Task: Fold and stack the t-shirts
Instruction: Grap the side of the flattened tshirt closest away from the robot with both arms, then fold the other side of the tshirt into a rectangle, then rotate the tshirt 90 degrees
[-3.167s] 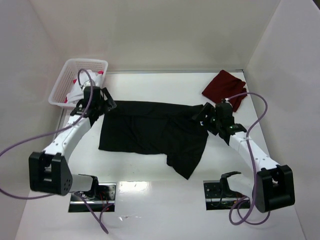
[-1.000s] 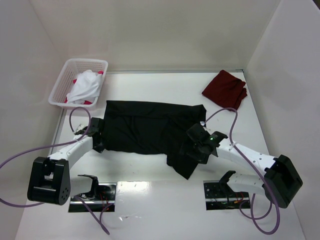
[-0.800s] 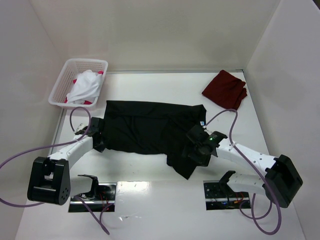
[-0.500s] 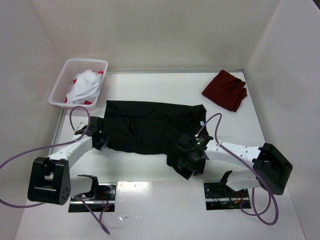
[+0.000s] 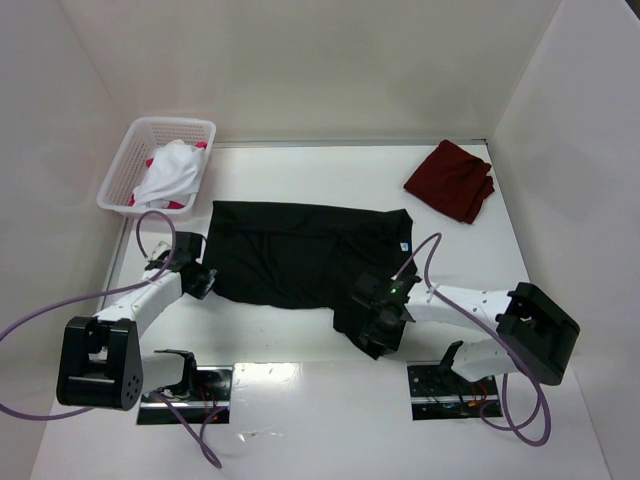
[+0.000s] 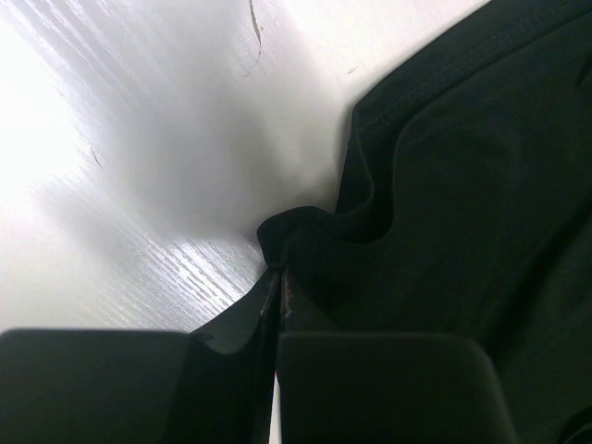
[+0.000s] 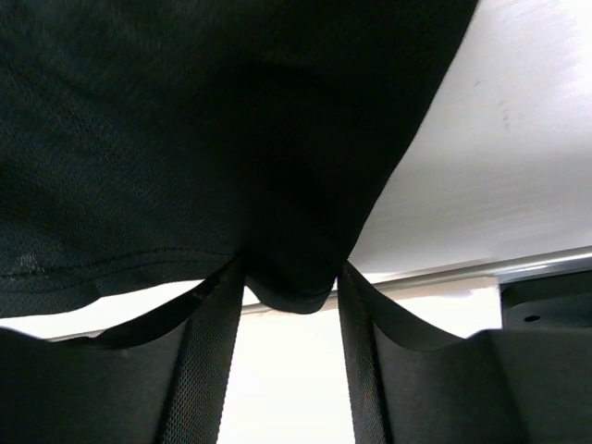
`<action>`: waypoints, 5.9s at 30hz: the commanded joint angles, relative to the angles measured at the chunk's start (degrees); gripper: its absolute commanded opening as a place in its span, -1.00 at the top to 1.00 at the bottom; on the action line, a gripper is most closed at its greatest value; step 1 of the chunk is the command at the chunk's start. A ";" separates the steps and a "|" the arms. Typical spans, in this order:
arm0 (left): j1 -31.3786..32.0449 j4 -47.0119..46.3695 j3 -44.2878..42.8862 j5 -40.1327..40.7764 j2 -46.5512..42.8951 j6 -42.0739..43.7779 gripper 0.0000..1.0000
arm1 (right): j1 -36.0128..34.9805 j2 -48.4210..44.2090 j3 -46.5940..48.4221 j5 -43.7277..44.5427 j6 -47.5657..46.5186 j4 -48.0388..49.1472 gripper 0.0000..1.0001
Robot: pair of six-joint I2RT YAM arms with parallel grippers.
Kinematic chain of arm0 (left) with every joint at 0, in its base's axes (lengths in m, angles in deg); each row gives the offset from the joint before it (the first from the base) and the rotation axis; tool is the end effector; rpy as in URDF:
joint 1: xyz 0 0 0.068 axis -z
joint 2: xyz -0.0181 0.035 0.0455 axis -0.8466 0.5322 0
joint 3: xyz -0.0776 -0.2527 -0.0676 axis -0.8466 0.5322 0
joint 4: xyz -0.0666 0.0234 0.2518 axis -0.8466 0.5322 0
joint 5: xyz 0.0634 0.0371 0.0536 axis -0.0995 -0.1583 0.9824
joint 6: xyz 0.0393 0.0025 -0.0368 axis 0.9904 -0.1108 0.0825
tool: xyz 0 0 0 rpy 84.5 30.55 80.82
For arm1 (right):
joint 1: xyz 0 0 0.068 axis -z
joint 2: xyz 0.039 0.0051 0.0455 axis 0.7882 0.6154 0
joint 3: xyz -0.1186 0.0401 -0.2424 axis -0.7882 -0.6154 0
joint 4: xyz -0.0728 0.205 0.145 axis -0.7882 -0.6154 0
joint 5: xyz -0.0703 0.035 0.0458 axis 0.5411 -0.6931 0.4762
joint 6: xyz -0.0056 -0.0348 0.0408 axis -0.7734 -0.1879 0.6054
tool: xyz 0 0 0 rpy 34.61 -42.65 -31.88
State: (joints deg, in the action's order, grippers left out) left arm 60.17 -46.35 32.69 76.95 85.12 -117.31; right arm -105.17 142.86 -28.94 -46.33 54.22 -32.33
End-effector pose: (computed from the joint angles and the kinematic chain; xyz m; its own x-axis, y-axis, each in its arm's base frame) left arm 0.2143 -0.0005 0.1636 -0.2649 -0.8908 -0.3691 -0.8331 0.4042 -0.3776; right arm 0.1142 0.1521 0.1465 -0.9223 0.3859 -0.0212 0.3836 0.9207 0.0722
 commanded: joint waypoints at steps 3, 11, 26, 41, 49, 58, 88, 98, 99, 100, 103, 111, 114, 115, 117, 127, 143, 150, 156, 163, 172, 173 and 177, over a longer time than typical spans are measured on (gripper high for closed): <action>-0.48 -0.79 -0.86 -1.08 -1.20 1.23 1.00 | -2.14 3.35 -1.43 -0.08 3.11 6.45 0.17; -0.48 0.26 -2.53 -1.08 -1.20 2.38 1.00 | -2.14 0.82 0.51 3.43 4.34 4.09 0.90; -0.48 3.34 -13.96 3.93 -5.68 10.90 1.00 | 14.00 -9.29 12.45 14.16 -7.15 5.48 1.00; -0.48 -1.41 -22.21 7.62 6.08 12.48 1.00 | 29.93 -6.32 18.69 13.99 -19.29 12.95 1.00; -1.01 -4.92 -29.15 7.62 16.46 14.94 1.00 | 34.60 -2.88 18.61 12.14 -21.23 16.46 1.00; -1.01 -6.94 -35.30 6.39 27.36 16.70 1.00 | 36.97 3.18 17.91 11.61 -22.29 19.81 0.96; 1.28 -11.59 -50.96 1.57 36.34 29.00 -0.77 | 41.37 13.39 25.38 8.98 -27.90 34.31 -0.79; 1.88 -19.94 -46.92 -22.74 29.22 36.99 -0.83 | 41.37 3.90 22.14 4.50 -28.00 33.00 -0.72; 1.89 -21.00 -46.13 -25.66 29.21 41.01 -0.83 | 41.37 2.75 20.74 4.49 -28.00 33.00 -0.69; 2.59 -21.01 -46.13 -28.04 29.21 43.22 -0.83 | 41.37 0.74 18.20 3.80 -27.39 33.00 -0.65; 4.61 -17.06 -47.62 -32.19 30.61 53.50 -0.83 | 40.85 -1.29 14.06 0.20 -26.25 33.00 -0.48; 7.60 -14.78 -47.97 -33.35 34.22 72.84 -0.94 | 32.05 2.73 12.10 3.79 -22.37 31.07 0.11; 9.71 -10.22 -50.08 -28.70 37.46 82.25 -0.94 | 31.52 4.05 12.11 5.19 -21.67 30.45 0.21; 9.71 -9.24 -50.69 -27.81 39.39 84.18 -0.94 | 31.52 4.58 12.11 5.20 -21.06 30.45 0.28; 9.71 -7.65 -51.93 -26.40 41.24 88.06 -0.94 | 31.52 5.29 12.11 5.20 -21.05 31.14 0.32; 12.43 -1.32 -58.87 -21.40 51.26 92.73 -0.94 | 31.52 15.74 17.72 6.34 -21.05 31.15 0.37; 16.31 11.85 -59.49 -13.56 52.41 81.15 -0.96 | 31.52 27.18 25.91 5.89 -24.48 32.29 0.40; 18.58 12.39 -51.76 -17.60 50.31 69.97 -0.96 | 32.75 27.18 25.99 6.43 -25.71 32.91 0.40; 21.93 13.62 -47.45 -16.11 46.18 59.78 -0.96 | 33.90 30.50 31.69 7.66 -27.47 32.91 0.40; 23.77 13.62 -37.61 -19.71 37.75 50.29 -0.94 | 33.90 35.96 38.47 7.75 -29.13 32.38 0.40; 32.03 13.01 -29.08 -20.42 33.52 42.29 -0.94 | 32.50 44.40 48.75 4.05 -29.67 31.24 0.42; 32.82 12.48 -28.38 -21.12 33.52 42.28 -0.94 | 32.49 45.10 49.63 4.75 -29.67 30.63 0.42; 35.28 10.03 -28.37 -23.93 34.21 41.05 -0.94 | 31.17 50.45 56.29 4.76 -30.20 29.05 0.42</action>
State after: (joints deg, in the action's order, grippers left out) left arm 93.68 -36.88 1.28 60.47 116.57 -72.03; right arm -72.58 189.74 22.10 -41.89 25.19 -1.89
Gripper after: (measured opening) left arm 0.971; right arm 0.291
